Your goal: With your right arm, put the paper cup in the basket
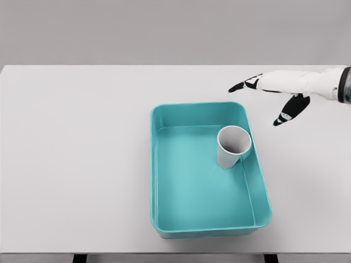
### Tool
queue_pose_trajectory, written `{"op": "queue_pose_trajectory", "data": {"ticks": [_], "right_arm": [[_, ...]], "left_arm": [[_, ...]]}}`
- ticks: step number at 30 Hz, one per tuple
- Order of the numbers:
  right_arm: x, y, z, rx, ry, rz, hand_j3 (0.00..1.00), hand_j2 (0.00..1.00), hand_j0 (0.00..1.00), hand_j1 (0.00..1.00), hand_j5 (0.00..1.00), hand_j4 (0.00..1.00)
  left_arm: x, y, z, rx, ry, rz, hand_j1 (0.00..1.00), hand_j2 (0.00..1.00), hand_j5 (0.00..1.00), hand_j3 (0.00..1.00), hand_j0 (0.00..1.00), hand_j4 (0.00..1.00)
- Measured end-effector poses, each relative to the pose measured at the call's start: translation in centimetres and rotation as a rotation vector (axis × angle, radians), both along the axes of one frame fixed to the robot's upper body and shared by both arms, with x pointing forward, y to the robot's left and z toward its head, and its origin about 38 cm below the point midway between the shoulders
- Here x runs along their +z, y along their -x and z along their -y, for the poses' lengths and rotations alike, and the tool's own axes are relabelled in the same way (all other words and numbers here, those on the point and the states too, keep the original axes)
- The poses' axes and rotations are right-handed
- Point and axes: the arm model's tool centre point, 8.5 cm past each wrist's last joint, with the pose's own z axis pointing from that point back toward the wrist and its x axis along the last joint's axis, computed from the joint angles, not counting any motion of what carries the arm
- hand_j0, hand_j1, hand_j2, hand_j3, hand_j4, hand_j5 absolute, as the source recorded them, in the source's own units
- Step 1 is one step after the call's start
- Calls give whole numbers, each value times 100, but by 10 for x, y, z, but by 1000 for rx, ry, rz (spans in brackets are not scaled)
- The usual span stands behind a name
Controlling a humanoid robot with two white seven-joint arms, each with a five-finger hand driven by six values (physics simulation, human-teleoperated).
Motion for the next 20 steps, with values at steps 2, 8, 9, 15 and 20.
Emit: {"op": "queue_pose_trajectory", "data": {"ticks": [2, 8, 9, 15, 20], "right_arm": [[2, 1, 4, -7, -7, 3, 100, 100, 100, 100, 100, 100], [-5, 4, 10, -15, -17, -14, 100, 100, 100, 100, 100, 100], [-8, 5, 11, -18, -20, -20, 100, 100, 100, 100, 100, 100], [-5, 5, 17, -34, -42, -8, 100, 100, 100, 100, 100, 100], [-2, 6, 21, -45, -49, -1, 100, 100, 100, 100, 100, 100]], "left_arm": [[0, 0, 0, 0, 0, 0, 100, 100, 100, 100, 100, 100], [0, 0, 0, 0, 0, 0, 100, 100, 100, 100, 100, 100], [0, 0, 0, 0, 0, 0, 100, 100, 100, 100, 100, 100], [0, 0, 0, -2, 0, 0, 100, 100, 100, 100, 100, 100], [0, 0, 0, 4, 0, 0, 100, 100, 100, 100, 100, 100]]}}
